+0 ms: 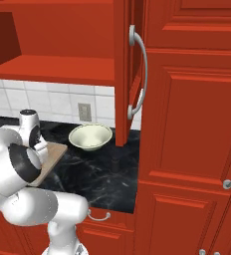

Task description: Open the cabinet. Place the bowl and condiment on the counter. Then place the lime and garlic on the cutting board.

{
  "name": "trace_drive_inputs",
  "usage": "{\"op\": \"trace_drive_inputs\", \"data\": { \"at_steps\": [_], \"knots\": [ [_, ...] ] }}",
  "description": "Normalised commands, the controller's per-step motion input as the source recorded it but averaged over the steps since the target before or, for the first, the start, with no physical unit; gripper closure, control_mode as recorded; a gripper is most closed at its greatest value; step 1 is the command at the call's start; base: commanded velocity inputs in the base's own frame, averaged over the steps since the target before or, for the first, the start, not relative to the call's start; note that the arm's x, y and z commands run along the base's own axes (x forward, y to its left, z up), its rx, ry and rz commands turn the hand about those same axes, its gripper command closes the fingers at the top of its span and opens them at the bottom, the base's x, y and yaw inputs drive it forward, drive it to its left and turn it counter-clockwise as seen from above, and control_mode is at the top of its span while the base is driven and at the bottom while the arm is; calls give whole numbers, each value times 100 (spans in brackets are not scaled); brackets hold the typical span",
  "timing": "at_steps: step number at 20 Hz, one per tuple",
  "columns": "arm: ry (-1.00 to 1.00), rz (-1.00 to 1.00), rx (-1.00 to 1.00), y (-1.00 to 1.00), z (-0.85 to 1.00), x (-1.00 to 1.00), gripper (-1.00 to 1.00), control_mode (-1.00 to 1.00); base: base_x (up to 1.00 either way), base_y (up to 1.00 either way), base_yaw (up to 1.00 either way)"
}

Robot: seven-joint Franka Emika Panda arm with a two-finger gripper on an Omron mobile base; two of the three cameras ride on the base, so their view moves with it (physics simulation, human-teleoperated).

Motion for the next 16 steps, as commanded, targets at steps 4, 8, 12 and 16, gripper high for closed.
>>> {"op": "trace_drive_inputs", "data": {
  "at_steps": [4,8,12,16],
  "knots": [
    [0,0,0,4,-25,0,-100,-100,0,0,0],
    [0,0,0,9,-8,6,-100,-100,0,0,0],
    [0,0,0,0,4,0,-100,-100,0,0,0],
    [-8,0,3,-21,63,-27,-100,-100,0,0,0]
  ]
}}
